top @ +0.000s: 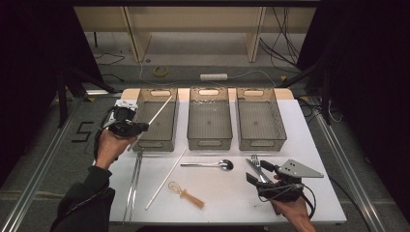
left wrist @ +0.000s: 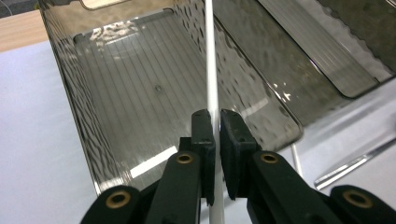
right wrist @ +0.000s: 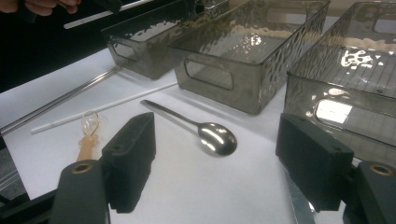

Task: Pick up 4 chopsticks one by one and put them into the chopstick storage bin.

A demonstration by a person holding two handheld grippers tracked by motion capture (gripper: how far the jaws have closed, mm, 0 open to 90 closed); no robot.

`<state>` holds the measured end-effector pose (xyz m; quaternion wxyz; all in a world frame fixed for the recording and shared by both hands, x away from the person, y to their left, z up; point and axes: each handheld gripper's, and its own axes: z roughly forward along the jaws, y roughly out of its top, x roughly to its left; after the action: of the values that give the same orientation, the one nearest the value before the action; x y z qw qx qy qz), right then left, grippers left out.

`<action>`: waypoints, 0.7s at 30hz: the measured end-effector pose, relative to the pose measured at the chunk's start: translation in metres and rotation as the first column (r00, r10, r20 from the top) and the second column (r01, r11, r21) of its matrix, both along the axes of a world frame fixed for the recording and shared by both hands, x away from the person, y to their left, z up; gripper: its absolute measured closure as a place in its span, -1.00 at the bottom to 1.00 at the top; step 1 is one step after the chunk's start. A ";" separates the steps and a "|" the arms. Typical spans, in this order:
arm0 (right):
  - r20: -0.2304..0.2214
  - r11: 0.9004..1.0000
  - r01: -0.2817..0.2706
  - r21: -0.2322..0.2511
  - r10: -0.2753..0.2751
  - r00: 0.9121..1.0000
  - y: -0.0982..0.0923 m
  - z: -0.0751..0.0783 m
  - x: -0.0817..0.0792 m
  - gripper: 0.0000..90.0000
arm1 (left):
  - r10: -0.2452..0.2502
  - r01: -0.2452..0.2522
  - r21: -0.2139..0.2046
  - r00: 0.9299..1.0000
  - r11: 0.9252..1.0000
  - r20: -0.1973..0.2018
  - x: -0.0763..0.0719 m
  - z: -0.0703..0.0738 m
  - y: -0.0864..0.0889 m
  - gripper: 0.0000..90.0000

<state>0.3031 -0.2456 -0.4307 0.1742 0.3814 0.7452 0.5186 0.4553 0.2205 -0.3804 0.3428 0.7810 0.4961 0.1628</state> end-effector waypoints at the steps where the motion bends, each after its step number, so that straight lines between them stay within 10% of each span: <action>1: -0.001 1.000 -0.001 -0.001 0.001 1.000 0.000 0.000 0.000 -0.34 | -0.001 0.001 0.006 1.000 1.000 0.001 0.003 0.000 0.000 0.87; 21: -0.004 1.000 0.001 0.002 -0.001 1.000 -0.001 -0.001 0.000 -0.34 | 0.043 -0.043 -0.001 0.999 0.999 -0.002 0.047 -0.008 0.006 0.87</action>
<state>0.3036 -0.2462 -0.4315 0.1726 0.3831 0.7448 0.5183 0.5028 0.2264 -0.3889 0.3394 0.7701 0.5131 0.1691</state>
